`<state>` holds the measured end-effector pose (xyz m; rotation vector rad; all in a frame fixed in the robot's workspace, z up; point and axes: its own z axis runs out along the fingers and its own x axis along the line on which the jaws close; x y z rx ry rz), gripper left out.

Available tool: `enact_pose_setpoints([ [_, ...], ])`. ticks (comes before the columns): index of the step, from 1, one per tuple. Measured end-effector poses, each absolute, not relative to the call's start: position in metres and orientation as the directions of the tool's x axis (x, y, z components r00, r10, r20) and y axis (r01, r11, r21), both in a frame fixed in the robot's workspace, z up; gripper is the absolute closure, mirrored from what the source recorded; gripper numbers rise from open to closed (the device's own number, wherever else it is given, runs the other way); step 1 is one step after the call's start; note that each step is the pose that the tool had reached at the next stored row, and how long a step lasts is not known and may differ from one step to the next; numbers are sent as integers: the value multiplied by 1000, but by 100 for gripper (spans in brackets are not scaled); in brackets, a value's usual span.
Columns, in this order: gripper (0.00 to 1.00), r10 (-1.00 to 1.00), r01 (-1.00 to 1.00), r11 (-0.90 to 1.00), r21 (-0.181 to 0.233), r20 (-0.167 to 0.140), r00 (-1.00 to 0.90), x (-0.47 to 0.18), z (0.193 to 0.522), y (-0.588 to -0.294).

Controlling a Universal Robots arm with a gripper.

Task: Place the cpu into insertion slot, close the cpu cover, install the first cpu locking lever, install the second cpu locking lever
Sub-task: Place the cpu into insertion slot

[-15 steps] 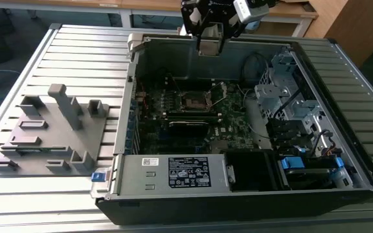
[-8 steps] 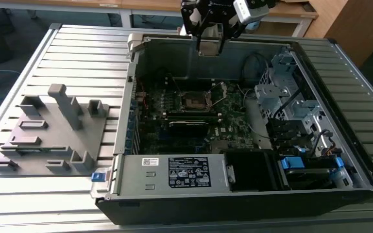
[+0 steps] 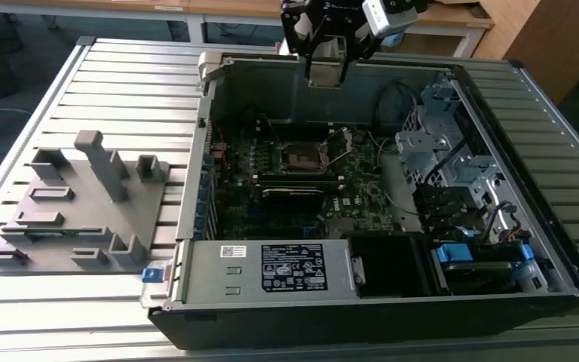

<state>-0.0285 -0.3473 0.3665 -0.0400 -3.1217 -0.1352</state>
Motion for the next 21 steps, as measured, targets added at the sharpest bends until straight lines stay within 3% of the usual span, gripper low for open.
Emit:
enact_pose_setpoints([
  [21,46,25,26,996,86,18,-1000,-29,356,-347],
])
